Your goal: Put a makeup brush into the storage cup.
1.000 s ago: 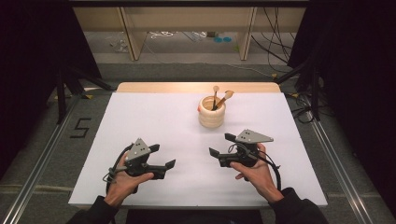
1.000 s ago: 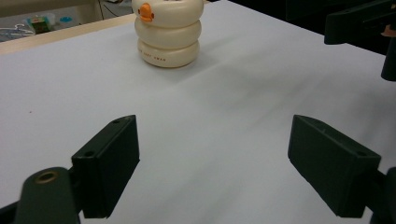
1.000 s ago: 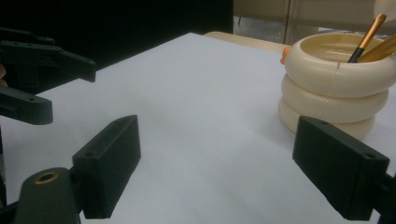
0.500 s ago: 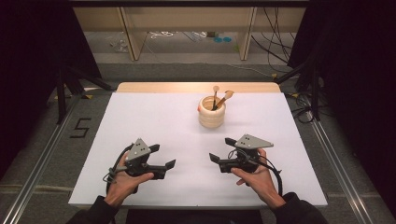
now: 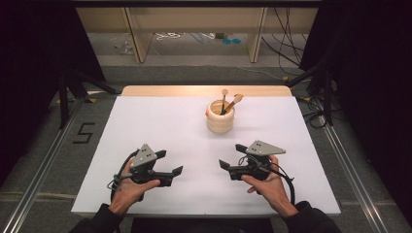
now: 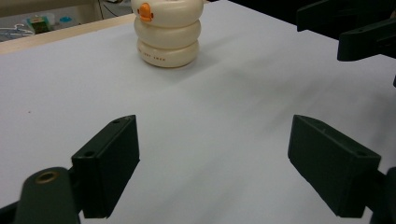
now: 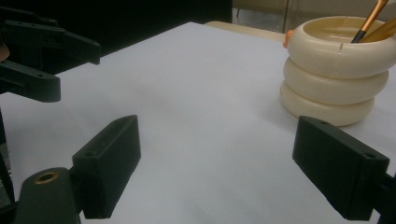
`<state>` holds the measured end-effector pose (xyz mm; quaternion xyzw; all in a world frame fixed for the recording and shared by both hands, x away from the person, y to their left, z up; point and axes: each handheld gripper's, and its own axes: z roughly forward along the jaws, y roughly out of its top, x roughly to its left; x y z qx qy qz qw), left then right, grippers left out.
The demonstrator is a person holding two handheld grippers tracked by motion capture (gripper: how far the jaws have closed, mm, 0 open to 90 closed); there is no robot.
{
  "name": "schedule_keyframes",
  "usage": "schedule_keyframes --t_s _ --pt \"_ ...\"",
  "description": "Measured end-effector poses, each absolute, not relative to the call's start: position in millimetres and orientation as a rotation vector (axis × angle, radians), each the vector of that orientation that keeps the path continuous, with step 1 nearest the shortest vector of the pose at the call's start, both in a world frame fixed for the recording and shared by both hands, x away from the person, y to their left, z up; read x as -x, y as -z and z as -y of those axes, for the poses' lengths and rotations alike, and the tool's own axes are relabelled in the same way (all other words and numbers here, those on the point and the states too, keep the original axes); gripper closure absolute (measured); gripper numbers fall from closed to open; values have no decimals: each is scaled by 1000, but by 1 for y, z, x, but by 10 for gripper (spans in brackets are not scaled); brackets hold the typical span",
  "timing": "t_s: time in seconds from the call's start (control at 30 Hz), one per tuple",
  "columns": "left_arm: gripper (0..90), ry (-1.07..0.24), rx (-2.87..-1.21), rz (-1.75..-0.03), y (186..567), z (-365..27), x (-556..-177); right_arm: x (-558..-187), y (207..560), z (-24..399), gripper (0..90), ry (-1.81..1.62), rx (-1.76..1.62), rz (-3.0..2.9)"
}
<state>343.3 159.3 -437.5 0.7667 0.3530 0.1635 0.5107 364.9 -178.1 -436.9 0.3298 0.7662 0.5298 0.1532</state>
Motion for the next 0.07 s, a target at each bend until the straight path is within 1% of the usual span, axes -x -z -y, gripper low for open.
schedule_keyframes --t_s 0.07 --pt "165 -394 -1844 -850 438 -159 -343 -365 437 178 160 -1512 -944 -2204"
